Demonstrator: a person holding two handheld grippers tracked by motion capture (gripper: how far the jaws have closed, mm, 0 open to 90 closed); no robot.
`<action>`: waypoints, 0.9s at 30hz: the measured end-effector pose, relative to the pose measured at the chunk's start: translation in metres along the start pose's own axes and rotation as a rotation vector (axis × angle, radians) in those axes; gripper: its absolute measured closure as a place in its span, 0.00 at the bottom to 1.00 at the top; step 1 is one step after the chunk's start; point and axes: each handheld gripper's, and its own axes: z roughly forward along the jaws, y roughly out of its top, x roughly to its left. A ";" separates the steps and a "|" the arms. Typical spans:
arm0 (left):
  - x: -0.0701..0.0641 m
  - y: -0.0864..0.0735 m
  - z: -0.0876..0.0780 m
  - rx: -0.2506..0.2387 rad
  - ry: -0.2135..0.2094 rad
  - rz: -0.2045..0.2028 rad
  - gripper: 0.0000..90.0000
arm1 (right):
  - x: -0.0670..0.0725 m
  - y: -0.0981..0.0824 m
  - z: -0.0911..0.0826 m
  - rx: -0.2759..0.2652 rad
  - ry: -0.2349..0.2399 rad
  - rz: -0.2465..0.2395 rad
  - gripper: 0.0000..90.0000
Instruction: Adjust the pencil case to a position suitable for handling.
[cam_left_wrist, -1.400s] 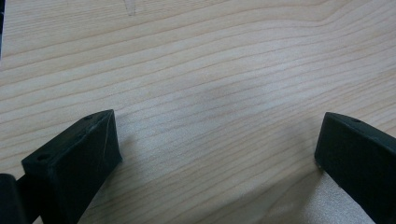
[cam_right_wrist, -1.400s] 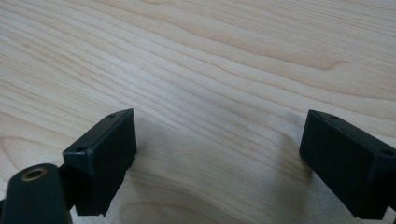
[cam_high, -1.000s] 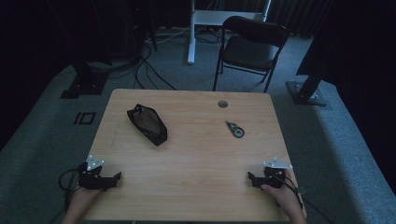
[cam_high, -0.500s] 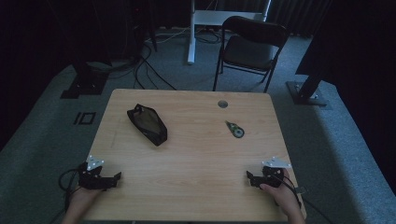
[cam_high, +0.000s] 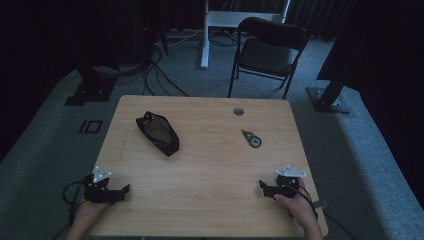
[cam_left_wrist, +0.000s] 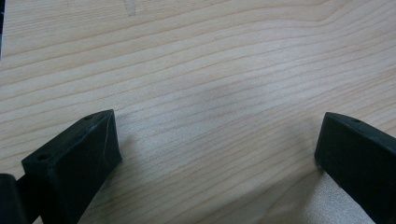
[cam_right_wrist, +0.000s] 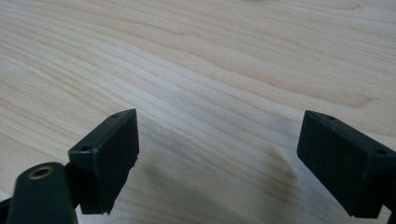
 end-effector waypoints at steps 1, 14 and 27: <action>0.000 0.000 0.000 0.000 0.000 0.000 0.00 | 0.002 0.003 0.001 -0.006 -0.003 0.000 0.14; 0.000 0.000 0.000 0.000 0.000 0.000 0.00 | 0.015 0.016 0.008 -0.011 0.032 -0.038 0.14; 0.000 0.000 0.000 0.000 0.000 0.000 0.00 | 0.033 0.032 0.020 -0.019 0.064 -0.070 0.14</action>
